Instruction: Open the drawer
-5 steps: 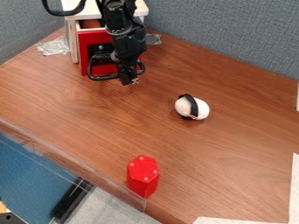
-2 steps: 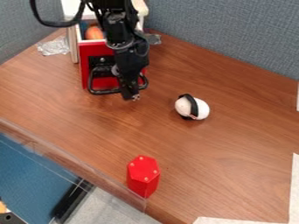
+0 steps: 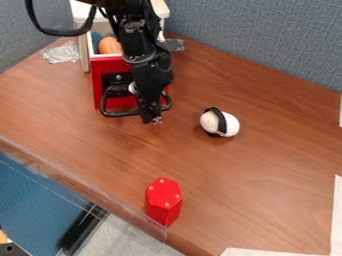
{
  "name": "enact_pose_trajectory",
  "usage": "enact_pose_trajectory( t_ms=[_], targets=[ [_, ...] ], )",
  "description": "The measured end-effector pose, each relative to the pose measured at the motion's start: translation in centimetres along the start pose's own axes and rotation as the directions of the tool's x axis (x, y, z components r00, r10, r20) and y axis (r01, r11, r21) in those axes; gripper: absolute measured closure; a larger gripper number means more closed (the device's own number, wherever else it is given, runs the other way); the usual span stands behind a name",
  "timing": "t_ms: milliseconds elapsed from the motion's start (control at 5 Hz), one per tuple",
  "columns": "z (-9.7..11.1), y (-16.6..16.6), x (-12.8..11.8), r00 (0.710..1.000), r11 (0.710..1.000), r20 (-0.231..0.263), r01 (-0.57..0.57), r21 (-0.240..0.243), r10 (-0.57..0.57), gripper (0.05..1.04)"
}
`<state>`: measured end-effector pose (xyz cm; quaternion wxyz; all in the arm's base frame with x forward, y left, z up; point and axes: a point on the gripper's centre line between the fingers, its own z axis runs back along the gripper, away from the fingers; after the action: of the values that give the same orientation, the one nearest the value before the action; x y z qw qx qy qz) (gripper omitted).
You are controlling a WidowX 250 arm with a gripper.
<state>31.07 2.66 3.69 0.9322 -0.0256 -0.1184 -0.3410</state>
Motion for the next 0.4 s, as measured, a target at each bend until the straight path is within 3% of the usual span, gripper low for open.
enact_pose_trajectory(
  t_ms=[400],
  targets=[
    [0.16, -1.3, 0.82, 1.0, 1.0, 0.002, -0.004, -0.015, 0.004, 0.937]
  ],
)
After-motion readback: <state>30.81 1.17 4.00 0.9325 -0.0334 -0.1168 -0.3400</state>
